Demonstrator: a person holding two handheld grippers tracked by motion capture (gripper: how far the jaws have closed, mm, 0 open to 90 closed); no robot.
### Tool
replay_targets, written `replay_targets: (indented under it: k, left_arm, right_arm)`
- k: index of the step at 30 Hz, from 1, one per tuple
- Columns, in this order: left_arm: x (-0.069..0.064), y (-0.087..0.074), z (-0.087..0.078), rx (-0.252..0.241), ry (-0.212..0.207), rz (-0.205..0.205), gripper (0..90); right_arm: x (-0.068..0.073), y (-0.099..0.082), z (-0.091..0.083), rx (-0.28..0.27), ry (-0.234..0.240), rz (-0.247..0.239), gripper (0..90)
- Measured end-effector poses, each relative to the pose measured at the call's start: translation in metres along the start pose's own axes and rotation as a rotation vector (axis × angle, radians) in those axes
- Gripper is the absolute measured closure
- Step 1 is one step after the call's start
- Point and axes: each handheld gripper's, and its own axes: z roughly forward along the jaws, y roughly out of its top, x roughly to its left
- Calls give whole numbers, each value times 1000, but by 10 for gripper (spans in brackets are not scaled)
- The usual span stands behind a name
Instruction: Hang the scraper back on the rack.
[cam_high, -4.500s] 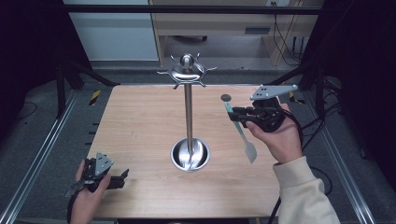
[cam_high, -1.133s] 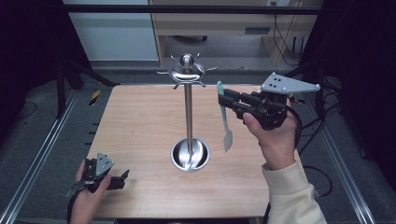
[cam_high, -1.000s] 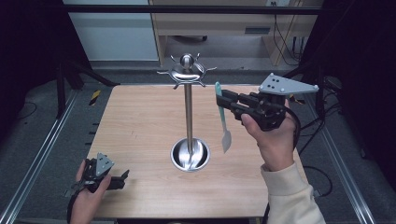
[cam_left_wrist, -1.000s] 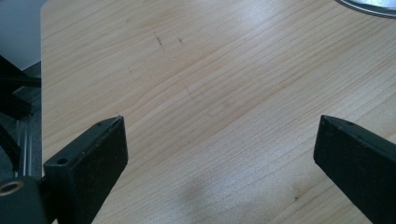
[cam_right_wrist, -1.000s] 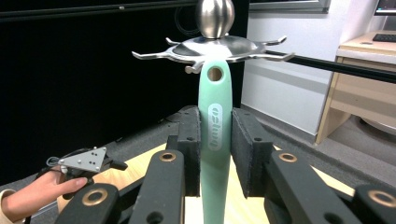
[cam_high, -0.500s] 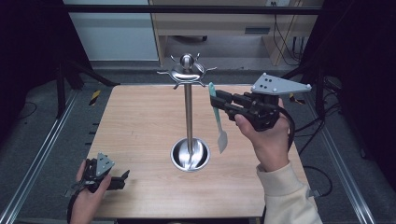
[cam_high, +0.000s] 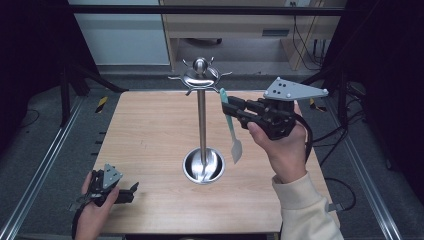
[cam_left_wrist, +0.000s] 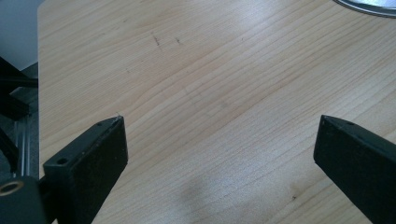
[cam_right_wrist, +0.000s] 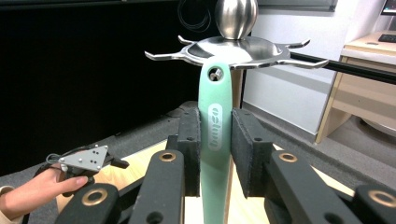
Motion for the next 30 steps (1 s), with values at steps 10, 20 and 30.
replay_targets:
  k: [10, 20, 30]
  left_arm:
    - [0, 0, 0, 0, -1, 0, 26]
    - [0, 0, 0, 1, -2, 1, 27]
    - [0, 0, 0, 2, -3, 3, 27]
  right_arm:
    - [0, 0, 3, 11, -9, -3, 742]
    - [1, 0, 6, 19, -12, -7, 741]
    - [1, -1, 13, 21, -19, 0, 741]
